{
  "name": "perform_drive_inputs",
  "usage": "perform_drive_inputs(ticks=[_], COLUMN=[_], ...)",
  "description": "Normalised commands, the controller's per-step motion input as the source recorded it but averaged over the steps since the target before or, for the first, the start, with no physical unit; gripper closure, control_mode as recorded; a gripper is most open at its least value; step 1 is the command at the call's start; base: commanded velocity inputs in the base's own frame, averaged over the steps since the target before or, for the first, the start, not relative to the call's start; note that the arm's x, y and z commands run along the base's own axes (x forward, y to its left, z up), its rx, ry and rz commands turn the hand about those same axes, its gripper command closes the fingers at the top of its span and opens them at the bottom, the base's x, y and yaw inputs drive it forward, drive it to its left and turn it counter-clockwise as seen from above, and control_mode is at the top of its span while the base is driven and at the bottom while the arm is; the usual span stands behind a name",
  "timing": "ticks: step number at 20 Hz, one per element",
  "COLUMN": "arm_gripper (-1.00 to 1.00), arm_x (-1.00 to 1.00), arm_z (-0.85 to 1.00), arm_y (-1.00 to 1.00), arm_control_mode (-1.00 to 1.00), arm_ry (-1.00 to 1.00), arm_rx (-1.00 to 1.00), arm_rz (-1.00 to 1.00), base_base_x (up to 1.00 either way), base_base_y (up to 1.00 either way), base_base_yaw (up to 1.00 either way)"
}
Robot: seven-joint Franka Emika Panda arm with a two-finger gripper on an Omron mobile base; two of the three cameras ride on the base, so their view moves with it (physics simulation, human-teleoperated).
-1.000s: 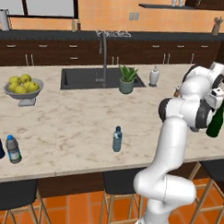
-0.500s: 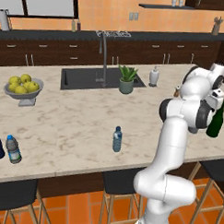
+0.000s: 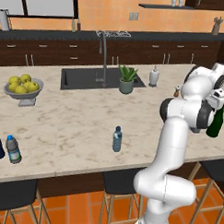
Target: Move the plastic bottles in the middle to the plastics group, and the glass bottles in the middle to the glass group.
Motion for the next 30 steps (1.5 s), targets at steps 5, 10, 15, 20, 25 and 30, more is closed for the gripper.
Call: perform_drive_inputs(ticks=[5, 10, 15, 20, 25, 30], arm_gripper=[1.00, 1.00, 1.00, 1.00, -1.00, -1.00], arm_x=[-0.08, -0.07, -0.02, 0.00, 0.00, 0.00], arm_z=[-0.05, -0.30, -0.20, 0.00, 0.00, 0.00], arm_y=[0.23, 0.18, 0.02, 0.00, 0.00, 0.00], arm_control_mode=[-1.00, -1.00, -1.00, -1.00, -1.00, -1.00], arm_ry=[0.00, 0.00, -0.01, 0.00, 0.00, 0.00], arm_rx=[-0.04, -0.03, 0.00, 0.00, 0.00, 0.00], arm_rz=[0.00, 0.00, 0.00, 0.00, 0.00, 0.00], base_base_x=[0.00, 0.00, 0.00, 0.00, 0.00, 0.00], base_base_y=[0.00, 0.00, 0.00, 0.00, 0.00, 0.00], base_base_yaw=[0.00, 0.00, 0.00, 0.00, 0.00, 0.00])
